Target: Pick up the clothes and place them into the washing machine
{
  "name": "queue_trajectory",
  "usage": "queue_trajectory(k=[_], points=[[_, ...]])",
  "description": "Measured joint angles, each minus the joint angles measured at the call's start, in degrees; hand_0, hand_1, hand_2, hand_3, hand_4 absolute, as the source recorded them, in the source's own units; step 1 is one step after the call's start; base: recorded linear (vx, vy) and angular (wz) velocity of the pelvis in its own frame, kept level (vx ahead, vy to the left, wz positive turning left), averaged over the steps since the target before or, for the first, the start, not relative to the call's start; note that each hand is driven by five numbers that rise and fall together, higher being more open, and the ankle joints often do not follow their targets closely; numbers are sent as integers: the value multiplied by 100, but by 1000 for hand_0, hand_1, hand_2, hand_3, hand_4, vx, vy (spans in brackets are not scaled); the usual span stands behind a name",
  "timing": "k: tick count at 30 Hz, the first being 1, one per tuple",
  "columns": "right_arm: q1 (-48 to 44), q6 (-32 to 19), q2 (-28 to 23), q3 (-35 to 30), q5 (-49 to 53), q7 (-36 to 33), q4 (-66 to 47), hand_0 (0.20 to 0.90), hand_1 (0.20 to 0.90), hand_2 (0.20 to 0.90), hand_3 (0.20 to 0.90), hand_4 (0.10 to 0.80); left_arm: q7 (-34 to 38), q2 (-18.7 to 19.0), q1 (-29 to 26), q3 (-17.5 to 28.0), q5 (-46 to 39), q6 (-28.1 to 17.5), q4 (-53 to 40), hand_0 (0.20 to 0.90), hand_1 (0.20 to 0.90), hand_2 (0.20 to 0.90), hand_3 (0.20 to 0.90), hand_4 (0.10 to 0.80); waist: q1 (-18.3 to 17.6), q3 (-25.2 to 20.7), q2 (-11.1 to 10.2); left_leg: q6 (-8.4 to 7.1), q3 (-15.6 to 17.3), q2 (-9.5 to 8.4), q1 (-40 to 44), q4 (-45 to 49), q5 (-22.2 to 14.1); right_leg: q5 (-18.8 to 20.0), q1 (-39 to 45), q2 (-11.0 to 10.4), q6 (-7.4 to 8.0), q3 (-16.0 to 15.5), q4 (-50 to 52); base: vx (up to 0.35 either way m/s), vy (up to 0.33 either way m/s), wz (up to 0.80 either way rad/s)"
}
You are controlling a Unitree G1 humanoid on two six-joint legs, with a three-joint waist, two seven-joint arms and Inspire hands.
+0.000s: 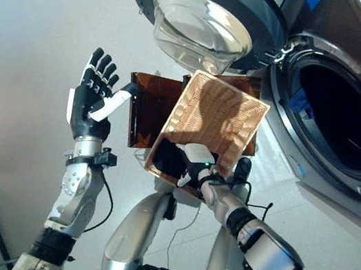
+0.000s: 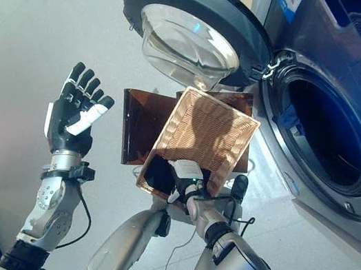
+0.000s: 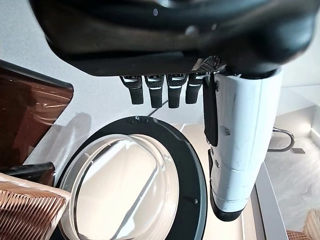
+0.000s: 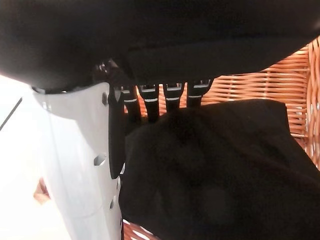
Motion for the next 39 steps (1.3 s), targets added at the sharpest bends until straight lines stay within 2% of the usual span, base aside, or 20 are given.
queue_trajectory(k=[20,29,36,39], points=[[-85,34,0,148,-345,-156,66,200,200,200,200,300,165,0,-6,0,2,0,-9,900,900,900,900,800,2,40,0,-4,-12,0,-34,1,3,0,-27,0,-1,-3,1,0,0,0],[-108,60,-3,-230,-367,-355,65,200,200,200,200,300,173,0,-12,1,3,-1,-33,900,900,900,900,800,5,40,0,-6,-8,0,-28,4,5,2,-21,1,0,3,2,0,0,0],[-24,26,-93,-632,404,-437,-295,200,200,200,200,300,227,2,-29,2,3,-1,-33,900,900,900,900,800,-3,40,0,-7,20,0,11,0,5,3,-4,4,0,25,9,3,2,0],[141,-24,-146,-1007,1277,-525,-779,200,200,200,200,300,278,2,-46,5,5,-2,-34,900,900,900,900,800,-15,40,0,-6,49,0,31,1,5,4,-3,12,0,70,20,20,8,-4]])
